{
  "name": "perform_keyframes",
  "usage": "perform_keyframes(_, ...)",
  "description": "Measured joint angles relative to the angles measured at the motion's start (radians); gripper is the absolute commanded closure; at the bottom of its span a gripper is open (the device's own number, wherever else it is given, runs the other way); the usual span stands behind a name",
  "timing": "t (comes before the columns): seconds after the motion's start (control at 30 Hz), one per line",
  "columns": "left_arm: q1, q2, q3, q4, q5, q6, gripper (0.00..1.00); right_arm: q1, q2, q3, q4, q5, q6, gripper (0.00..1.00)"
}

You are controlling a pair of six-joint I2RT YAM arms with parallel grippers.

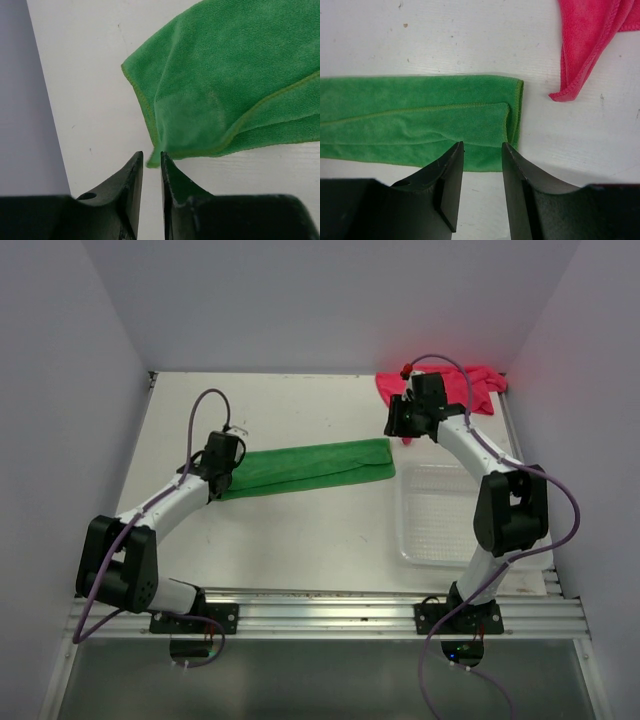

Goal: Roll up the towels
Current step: Fold the towel

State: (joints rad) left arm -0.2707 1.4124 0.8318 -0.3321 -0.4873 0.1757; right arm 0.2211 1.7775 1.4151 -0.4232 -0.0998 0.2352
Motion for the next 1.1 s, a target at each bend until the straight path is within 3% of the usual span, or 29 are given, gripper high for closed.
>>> perform_keyframes(0.37, 0.002, -0.004, -0.002, -0.032, -0.032, -0.017, 0.46, 0.000, 0.006, 0.039, -0.015, -0.001, 0.019, 0.55)
perform_keyframes(0.47, 0.035, -0.008, 0.018, -0.037, 0.012, -0.043, 0.46, 0.000, 0.022, 0.075, -0.023, 0.000, 0.031, 0.55)
perform_keyframes(0.73, 0.311, 0.097, 0.210, -0.006, 0.279, -0.154, 0.47, 0.000, 0.132, 0.228, -0.069, 0.008, 0.077, 0.56)
perform_keyframes(0.9, 0.404, 0.225, 0.283, 0.023, 0.472, -0.233, 0.48, 0.000, 0.204, 0.295, -0.113, 0.025, 0.101, 0.56)
perform_keyframes(1.1, 0.445, 0.308, 0.283, 0.028, 0.594, -0.273, 0.49, 0.000, 0.301, 0.404, -0.179, 0.060, 0.112, 0.55)
